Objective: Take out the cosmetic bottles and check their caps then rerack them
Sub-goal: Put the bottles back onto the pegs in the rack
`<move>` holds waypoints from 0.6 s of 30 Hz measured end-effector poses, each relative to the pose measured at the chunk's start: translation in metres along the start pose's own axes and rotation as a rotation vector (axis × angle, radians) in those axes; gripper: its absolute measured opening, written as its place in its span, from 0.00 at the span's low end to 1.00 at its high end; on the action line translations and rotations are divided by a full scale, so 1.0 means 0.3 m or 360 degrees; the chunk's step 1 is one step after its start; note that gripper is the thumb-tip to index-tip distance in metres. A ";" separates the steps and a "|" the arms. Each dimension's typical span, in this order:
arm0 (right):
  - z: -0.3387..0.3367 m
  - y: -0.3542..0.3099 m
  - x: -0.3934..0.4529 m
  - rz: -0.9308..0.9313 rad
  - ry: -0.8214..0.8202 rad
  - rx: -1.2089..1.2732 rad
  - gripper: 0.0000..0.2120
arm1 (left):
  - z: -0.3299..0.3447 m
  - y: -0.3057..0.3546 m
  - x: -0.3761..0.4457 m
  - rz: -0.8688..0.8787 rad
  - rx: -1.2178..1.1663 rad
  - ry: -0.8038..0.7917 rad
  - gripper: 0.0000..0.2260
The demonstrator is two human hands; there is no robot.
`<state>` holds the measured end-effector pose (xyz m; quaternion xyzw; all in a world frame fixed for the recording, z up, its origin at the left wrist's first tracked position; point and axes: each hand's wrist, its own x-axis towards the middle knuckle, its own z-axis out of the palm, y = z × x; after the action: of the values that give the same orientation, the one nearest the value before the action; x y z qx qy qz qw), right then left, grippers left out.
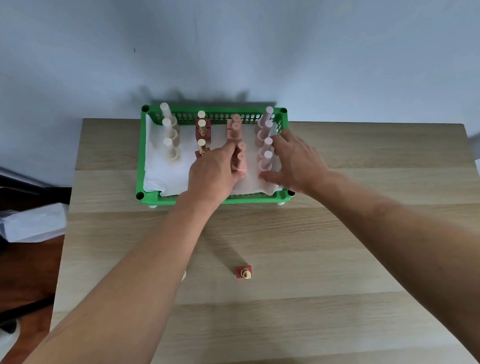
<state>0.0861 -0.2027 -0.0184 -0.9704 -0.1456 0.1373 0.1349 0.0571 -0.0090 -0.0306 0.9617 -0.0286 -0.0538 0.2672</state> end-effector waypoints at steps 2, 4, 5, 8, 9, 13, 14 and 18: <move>0.000 0.000 0.000 0.0005 0.0010 0.0003 0.32 | 0.002 0.001 0.001 -0.0012 0.0011 0.0018 0.26; 0.000 0.000 0.000 0.0006 0.0012 0.0007 0.33 | 0.001 0.003 0.004 -0.0025 -0.0004 0.0015 0.26; 0.000 -0.001 0.000 0.0006 0.0010 0.0012 0.33 | 0.001 0.003 0.005 -0.0031 -0.0012 0.0012 0.26; -0.001 -0.001 -0.002 0.0005 0.0007 0.0037 0.35 | 0.004 0.002 0.009 -0.0048 -0.0041 -0.0016 0.27; -0.002 0.000 -0.003 0.0004 0.0009 0.0048 0.35 | 0.005 0.002 0.009 -0.0058 -0.0056 -0.0030 0.28; -0.002 0.003 -0.003 0.0005 0.0005 0.0067 0.35 | 0.008 -0.008 0.009 -0.0055 -0.0144 -0.0043 0.29; -0.001 0.003 -0.002 0.0005 0.0007 0.0069 0.35 | 0.009 -0.012 0.008 -0.0057 -0.0184 -0.0044 0.28; 0.003 0.001 -0.001 0.0019 0.0018 0.0079 0.34 | 0.020 -0.029 0.010 -0.0075 -0.0315 -0.0062 0.26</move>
<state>0.0858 -0.2030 -0.0192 -0.9684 -0.1357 0.1363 0.1590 0.0596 -0.0049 -0.0406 0.9298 -0.0057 -0.0814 0.3590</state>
